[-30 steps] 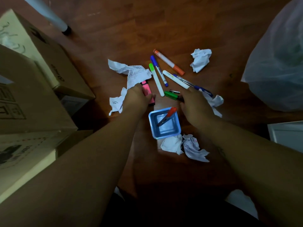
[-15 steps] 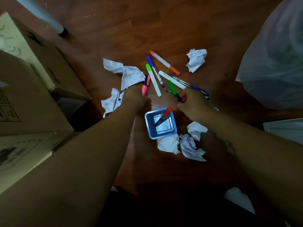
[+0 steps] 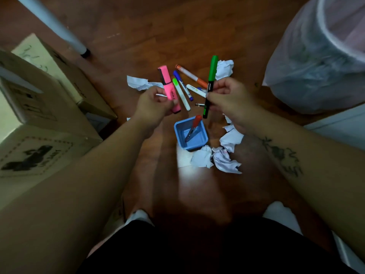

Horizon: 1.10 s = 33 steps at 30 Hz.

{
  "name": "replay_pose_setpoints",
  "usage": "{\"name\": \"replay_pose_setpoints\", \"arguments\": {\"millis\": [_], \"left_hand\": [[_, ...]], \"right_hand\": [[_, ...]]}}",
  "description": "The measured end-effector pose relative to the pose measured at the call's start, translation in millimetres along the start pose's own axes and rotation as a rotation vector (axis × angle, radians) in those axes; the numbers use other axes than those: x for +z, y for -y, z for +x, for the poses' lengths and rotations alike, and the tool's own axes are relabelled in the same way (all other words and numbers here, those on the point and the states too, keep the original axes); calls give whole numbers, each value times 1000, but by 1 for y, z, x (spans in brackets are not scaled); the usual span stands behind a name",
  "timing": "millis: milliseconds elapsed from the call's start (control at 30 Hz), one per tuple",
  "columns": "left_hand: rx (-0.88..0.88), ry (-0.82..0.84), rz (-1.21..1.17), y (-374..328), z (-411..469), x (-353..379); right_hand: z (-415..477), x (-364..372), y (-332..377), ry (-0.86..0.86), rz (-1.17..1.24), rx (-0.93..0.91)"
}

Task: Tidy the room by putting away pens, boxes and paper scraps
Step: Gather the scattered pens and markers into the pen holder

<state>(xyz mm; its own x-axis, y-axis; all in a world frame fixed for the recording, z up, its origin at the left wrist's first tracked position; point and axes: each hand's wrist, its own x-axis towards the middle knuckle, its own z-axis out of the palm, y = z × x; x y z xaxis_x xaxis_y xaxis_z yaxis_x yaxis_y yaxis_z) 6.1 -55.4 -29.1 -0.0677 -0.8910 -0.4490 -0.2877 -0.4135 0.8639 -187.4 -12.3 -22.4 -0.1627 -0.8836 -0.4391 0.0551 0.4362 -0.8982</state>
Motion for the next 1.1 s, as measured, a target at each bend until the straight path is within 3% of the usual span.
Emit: {"name": "replay_pose_setpoints", "arguments": {"millis": [267,867,1100], "left_hand": [[148,66,100,0,-44,13],[46,71,45,34,-72,24],[29,87,276,35,-62,25]], "right_hand": [[-29,10,-14,19,-138,-38],[-58,11,-54,-13,-251,23],[-48,1,-44,-2,-266,90]]}}
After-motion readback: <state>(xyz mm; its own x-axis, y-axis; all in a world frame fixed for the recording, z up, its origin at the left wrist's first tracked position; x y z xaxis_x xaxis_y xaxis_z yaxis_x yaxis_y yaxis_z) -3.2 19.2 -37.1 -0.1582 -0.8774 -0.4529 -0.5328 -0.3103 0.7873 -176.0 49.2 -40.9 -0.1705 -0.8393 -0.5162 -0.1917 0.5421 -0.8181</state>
